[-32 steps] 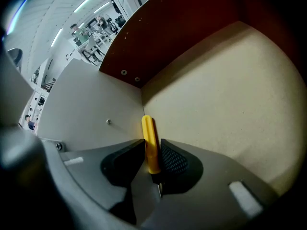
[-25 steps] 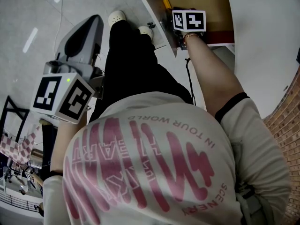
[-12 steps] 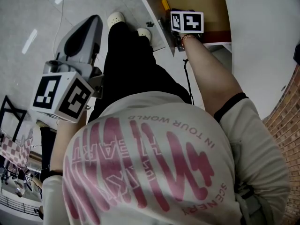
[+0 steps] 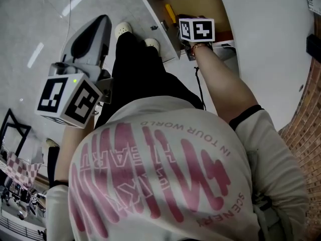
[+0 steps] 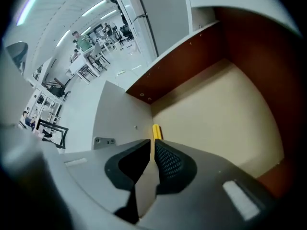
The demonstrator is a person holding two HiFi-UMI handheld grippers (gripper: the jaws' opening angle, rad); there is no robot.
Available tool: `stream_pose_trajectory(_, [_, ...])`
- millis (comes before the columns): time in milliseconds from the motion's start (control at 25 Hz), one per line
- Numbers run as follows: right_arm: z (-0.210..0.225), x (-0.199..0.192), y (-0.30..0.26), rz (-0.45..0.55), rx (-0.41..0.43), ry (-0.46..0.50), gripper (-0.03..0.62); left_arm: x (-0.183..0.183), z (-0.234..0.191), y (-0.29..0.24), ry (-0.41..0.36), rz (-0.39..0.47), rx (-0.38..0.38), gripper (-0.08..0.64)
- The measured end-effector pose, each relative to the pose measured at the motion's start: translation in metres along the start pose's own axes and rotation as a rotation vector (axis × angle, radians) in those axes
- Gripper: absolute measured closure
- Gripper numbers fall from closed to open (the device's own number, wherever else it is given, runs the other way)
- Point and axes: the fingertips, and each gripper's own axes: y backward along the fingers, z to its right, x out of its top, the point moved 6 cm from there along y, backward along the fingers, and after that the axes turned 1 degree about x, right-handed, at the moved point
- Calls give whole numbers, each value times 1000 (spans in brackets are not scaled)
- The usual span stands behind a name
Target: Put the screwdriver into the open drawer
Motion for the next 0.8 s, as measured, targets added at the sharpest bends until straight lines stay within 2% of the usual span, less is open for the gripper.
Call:
stream_pose_trajectory(200, [-15,10,37,79,37,16,555,11,21,7,-22,30,-20,558])
stream_pose_trajectory(400, [-38,29,74,218,120,-4,573,26,40,9,-51,55,-41,558])
stream_pose_trajectory(800, [-71,81,160,473,208,7,581,73,76,30,-118,182,-44,558])
